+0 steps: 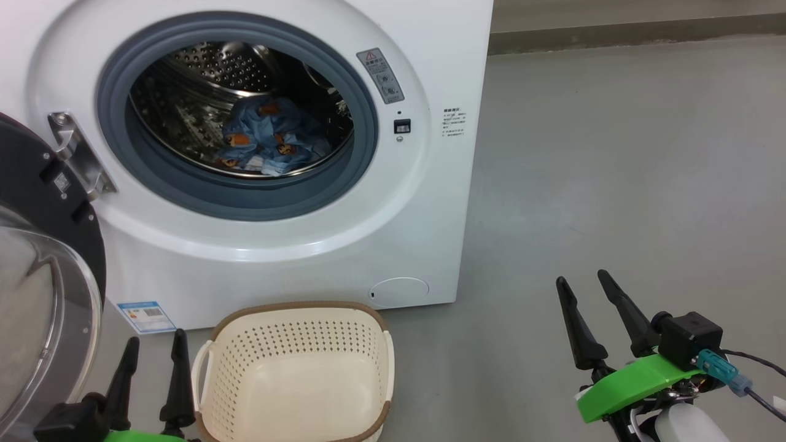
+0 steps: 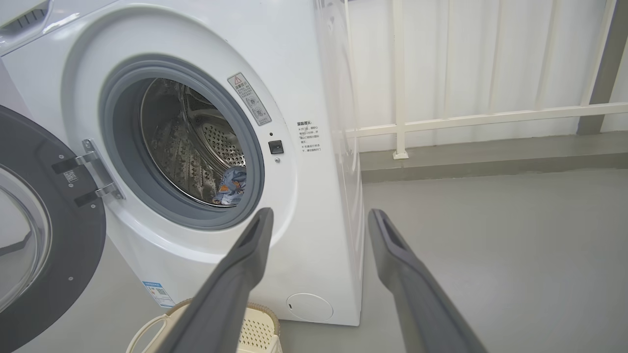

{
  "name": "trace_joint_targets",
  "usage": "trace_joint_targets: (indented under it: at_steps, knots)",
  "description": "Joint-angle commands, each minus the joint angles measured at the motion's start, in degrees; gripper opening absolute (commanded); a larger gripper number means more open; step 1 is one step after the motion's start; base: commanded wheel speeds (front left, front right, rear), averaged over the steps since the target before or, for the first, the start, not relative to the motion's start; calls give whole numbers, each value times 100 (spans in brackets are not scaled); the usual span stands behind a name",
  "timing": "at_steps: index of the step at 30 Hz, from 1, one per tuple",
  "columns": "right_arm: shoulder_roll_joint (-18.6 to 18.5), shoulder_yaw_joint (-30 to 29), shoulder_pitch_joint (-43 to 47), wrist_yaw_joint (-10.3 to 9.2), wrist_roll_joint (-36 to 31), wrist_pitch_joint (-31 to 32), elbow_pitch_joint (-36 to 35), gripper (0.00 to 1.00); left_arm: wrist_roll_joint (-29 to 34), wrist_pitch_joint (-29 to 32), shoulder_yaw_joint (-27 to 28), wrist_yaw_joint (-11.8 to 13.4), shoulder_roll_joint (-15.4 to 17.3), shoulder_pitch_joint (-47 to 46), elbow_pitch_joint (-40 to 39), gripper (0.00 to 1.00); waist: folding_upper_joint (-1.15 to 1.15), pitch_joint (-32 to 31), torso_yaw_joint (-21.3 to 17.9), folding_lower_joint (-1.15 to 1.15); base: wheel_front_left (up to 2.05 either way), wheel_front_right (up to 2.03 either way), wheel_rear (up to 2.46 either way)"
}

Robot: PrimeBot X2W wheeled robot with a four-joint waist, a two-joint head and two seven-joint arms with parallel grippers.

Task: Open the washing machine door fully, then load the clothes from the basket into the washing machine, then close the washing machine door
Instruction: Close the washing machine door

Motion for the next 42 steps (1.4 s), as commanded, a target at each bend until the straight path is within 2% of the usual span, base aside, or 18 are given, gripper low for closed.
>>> trace_joint_targets:
  at_steps: [1, 11, 19, 31, 42]
  knots:
    - [-52, 133, -177, 26, 33, -47, -108, 100, -37, -51, 169, 44, 147, -150, -118, 100, 0, -4, 5, 0, 0, 0, 0]
    - [-50, 150, -134, 26, 42, -47, -94, 100, -33, -51, 115, 42, 160, -189, -54, 100, 0, -41, 196, 0, 0, 0, 0]
    - [-39, 217, -140, 26, 99, -47, -62, 100, 32, -51, 69, 93, 225, -203, 37, 100, 0, -126, 694, 0, 0, 0, 0]
    - [15, 214, -91, 26, 188, -47, -30, 100, 129, 127, 6, 335, 294, -121, -34, 100, 0, -238, 1544, 0, 0, 0, 0]
    - [22, 229, -79, 26, 199, -47, -12, 100, 113, 127, 38, 484, 298, -83, -155, 100, 0, -224, 2141, 0, 0, 0, 0]
